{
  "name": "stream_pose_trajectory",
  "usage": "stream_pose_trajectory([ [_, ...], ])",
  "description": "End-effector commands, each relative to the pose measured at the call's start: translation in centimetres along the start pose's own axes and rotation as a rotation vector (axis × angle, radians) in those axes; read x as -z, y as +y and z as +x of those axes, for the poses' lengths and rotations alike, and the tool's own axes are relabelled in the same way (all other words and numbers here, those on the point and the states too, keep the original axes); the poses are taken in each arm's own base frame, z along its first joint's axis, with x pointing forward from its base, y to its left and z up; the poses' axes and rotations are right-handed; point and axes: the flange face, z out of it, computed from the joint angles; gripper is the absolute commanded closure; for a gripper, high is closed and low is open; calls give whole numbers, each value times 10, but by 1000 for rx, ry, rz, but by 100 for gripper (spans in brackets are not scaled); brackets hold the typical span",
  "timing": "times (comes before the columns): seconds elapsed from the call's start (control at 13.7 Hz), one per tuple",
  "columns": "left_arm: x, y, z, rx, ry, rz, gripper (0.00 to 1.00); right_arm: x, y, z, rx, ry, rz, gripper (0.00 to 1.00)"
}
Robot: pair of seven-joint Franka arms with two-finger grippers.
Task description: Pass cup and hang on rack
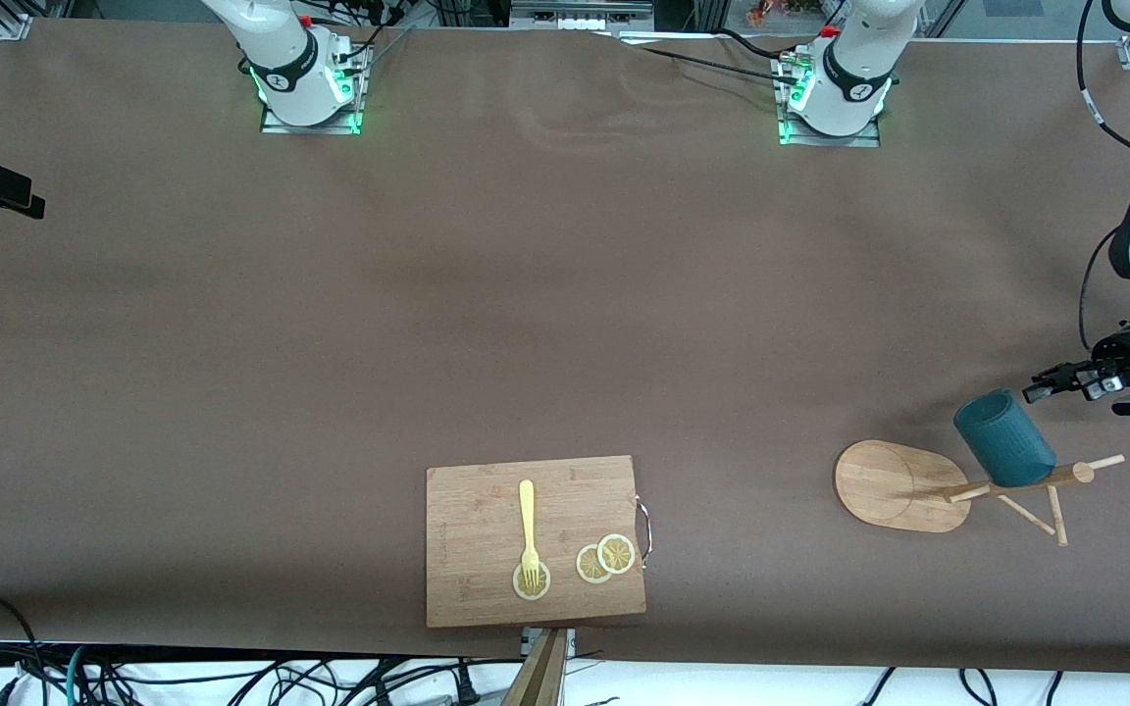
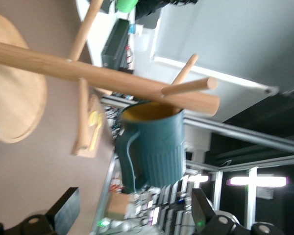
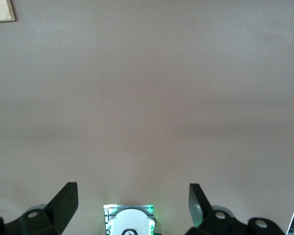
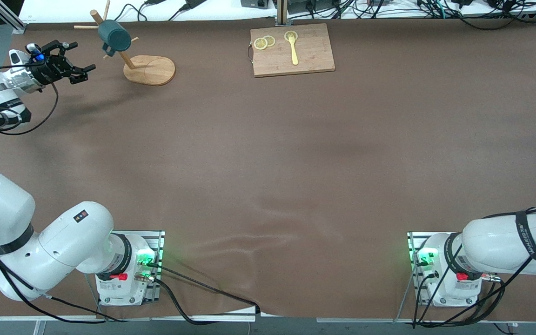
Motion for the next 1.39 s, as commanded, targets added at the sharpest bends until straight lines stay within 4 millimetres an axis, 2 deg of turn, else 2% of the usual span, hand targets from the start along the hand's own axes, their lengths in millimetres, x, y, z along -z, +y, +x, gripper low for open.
stream_pose_trajectory([
  [0.0, 31, 65, -21, -109, -55, 207, 0, 1, 4, -5, 14, 9, 7, 0],
  [0.15, 41, 125, -44, -192, -103, 421, 0, 1, 4, -5, 13, 9, 6, 0],
  [0.29, 37, 194, -72, -284, -152, 673, 0, 1, 4, -5, 14, 9, 7, 0],
  [0.44, 6, 256, -101, -380, -225, 949, 0, 1, 3, -5, 15, 9, 7, 0],
  [0.51, -21, 281, -114, -427, -280, 1074, 0, 1, 3, -5, 15, 9, 7, 0],
  [0.66, -61, 326, -140, -513, -292, 1242, 0, 1, 4, -5, 14, 9, 7, 0],
  [0.8, -115, 356, -168, -525, -293, 1383, 0, 1, 4, -5, 14, 9, 7, 0],
  [1.02, -173, 378, -205, -502, -272, 1426, 0, 1, 4, -5, 14, 9, 7, 0],
  [1.17, -218, 375, -226, -460, -274, 1485, 0, 1, 4, -5, 14, 9, 7, 0],
  [1.31, -253, 374, -243, -416, -249, 1551, 0, 1, 4, -5, 14, 9, 7, 0],
])
